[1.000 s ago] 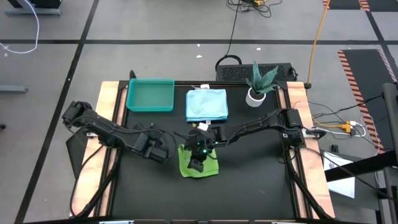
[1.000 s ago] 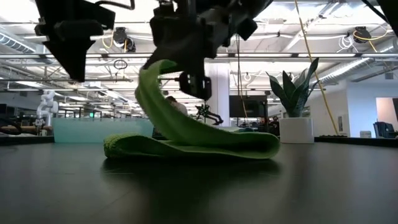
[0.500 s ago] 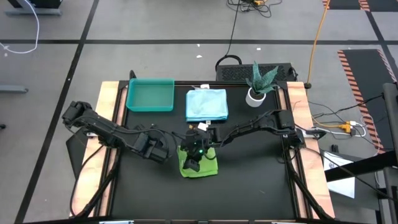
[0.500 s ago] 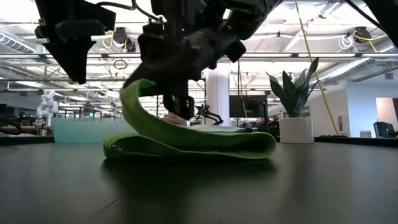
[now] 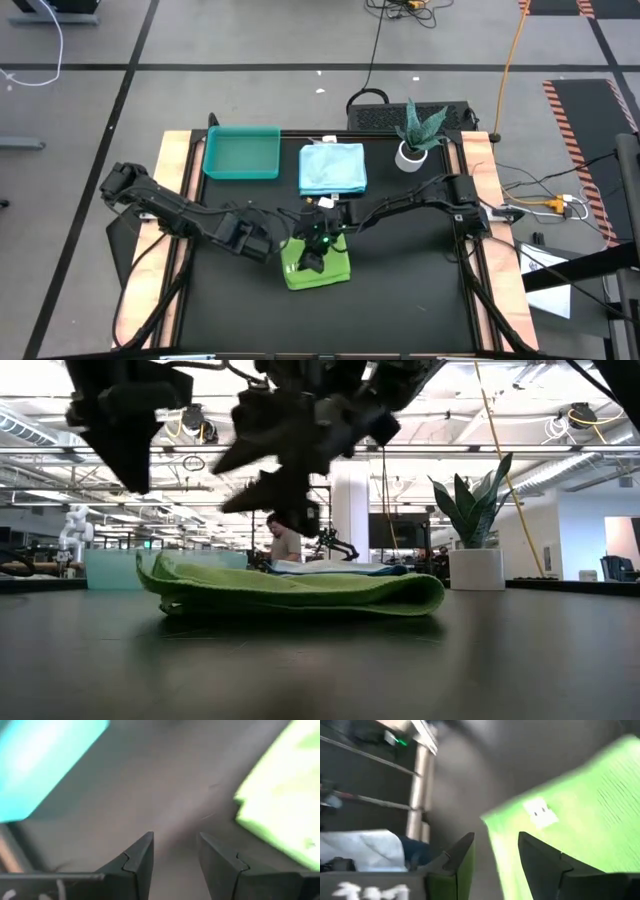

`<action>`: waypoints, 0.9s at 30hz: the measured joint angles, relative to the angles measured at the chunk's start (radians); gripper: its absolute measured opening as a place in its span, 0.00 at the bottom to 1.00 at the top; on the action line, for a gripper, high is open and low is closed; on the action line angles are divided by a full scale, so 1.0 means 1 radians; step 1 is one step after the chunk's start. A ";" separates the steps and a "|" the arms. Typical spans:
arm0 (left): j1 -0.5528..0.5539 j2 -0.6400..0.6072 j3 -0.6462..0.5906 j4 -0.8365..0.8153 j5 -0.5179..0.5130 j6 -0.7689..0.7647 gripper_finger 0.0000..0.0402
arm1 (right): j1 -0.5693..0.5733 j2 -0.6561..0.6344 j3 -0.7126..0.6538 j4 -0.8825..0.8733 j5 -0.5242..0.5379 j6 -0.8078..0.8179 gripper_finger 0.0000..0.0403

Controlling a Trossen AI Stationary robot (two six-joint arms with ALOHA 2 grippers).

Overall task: Fold microfiber towels
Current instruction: Fold the green microfiber towel

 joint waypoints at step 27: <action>0.058 0.000 0.000 0.234 0.008 0.144 0.38 | -0.049 -0.158 -0.072 -0.443 0.258 -0.160 0.30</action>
